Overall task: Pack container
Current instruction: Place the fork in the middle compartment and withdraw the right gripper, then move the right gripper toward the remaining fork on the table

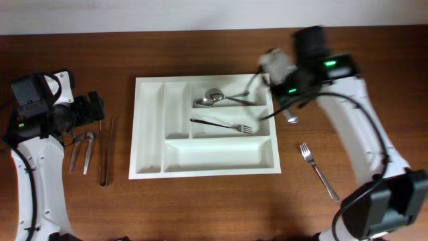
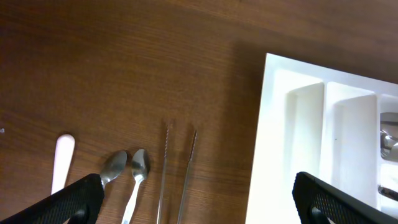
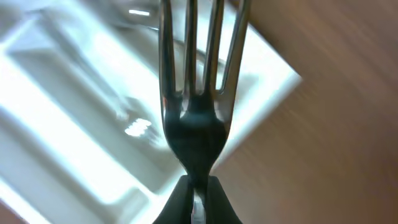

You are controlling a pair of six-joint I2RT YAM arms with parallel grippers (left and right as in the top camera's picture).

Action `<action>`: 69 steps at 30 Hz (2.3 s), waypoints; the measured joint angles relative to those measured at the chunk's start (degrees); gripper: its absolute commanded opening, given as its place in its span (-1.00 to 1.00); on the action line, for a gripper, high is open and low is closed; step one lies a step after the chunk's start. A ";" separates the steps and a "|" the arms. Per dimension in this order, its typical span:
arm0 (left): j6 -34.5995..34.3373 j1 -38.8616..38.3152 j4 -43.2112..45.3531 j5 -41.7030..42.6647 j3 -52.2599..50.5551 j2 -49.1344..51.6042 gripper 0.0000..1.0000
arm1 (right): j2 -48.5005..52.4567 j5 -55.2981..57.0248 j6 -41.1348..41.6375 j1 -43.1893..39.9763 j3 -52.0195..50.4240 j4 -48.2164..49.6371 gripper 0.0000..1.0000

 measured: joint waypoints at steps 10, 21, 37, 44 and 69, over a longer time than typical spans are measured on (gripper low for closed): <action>0.02 0.00 -0.02 0.00 0.00 0.00 0.98 | 9.64 0.22 -19.02 13.03 -2.51 3.13 -0.92; 0.00 0.00 0.00 0.00 0.00 0.00 0.98 | 11.52 0.24 -32.59 16.65 -2.78 8.41 -0.03; 0.00 0.00 0.00 0.00 0.00 0.00 0.98 | 4.98 15.06 -11.13 11.47 5.92 -7.43 0.17; 0.00 0.00 0.00 0.00 0.00 0.00 0.98 | 1.51 8.39 1.31 -2.27 6.29 -18.84 0.06; 0.00 0.00 0.00 0.00 0.00 0.00 0.98 | -11.58 -4.31 12.79 -16.79 -19.32 -22.60 -0.23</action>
